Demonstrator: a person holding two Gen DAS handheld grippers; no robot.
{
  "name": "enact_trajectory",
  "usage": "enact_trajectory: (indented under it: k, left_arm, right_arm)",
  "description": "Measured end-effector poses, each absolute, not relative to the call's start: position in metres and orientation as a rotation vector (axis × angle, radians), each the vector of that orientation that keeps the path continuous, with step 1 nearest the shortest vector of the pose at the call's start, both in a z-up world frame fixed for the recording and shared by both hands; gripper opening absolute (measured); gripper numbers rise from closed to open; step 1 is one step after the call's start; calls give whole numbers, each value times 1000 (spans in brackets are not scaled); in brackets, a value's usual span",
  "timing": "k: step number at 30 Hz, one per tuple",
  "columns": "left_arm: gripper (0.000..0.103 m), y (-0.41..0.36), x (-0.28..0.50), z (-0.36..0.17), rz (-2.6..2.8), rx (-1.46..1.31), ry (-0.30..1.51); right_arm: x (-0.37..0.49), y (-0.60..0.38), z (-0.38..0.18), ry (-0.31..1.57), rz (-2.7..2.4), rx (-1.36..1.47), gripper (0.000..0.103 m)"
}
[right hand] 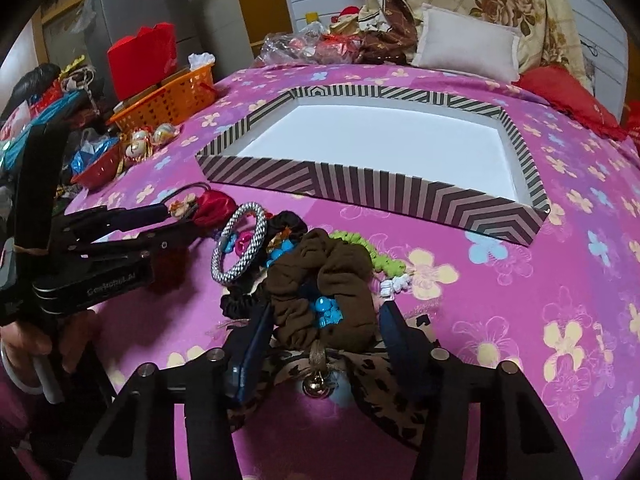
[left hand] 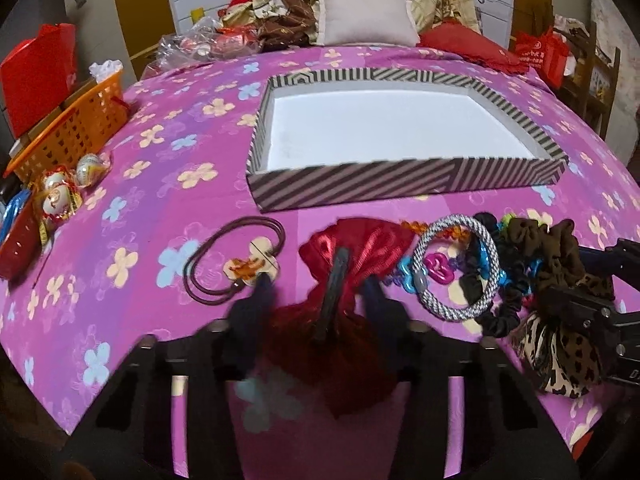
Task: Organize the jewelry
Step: 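Grasp the red satin bow with the left tool while the right grasps the leopard bow, then carry the red bow with the left tool while the right carries the leopard bow into the box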
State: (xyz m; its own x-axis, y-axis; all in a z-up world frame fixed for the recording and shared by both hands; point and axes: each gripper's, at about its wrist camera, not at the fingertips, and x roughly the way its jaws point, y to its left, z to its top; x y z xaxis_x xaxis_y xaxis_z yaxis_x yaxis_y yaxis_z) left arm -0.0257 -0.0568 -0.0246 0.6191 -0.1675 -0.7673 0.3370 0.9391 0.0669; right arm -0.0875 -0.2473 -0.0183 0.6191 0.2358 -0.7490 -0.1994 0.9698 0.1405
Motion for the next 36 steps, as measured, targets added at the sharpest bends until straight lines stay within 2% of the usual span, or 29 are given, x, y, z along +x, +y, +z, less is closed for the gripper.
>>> enact_trajectory:
  k: [4,9,18,20,21,36]
  left_arm:
    - [15,-52,-29,-22,-296,175,853]
    - [13,-42,-30,-11,-324,99,849]
    - [13,-39,-36,-9,-321,75,851]
    - [13,-38,-38,-8,-328,66,852]
    - [13,-37,-39,-6,-331,63,850]
    - [13,-41,-39,38,-346,65,772]
  right_arm:
    - [-96,-249,-11,838,260,71,32]
    - [-105,-252,0,806,263,75,20]
    - [-103,-257,-6,827,289,126,20]
    - [-104,-257,-4,825,308,144,11]
    - [-105,-258,-3,826,318,157,10]
    - [-103,-269,54,713,346,217,9]
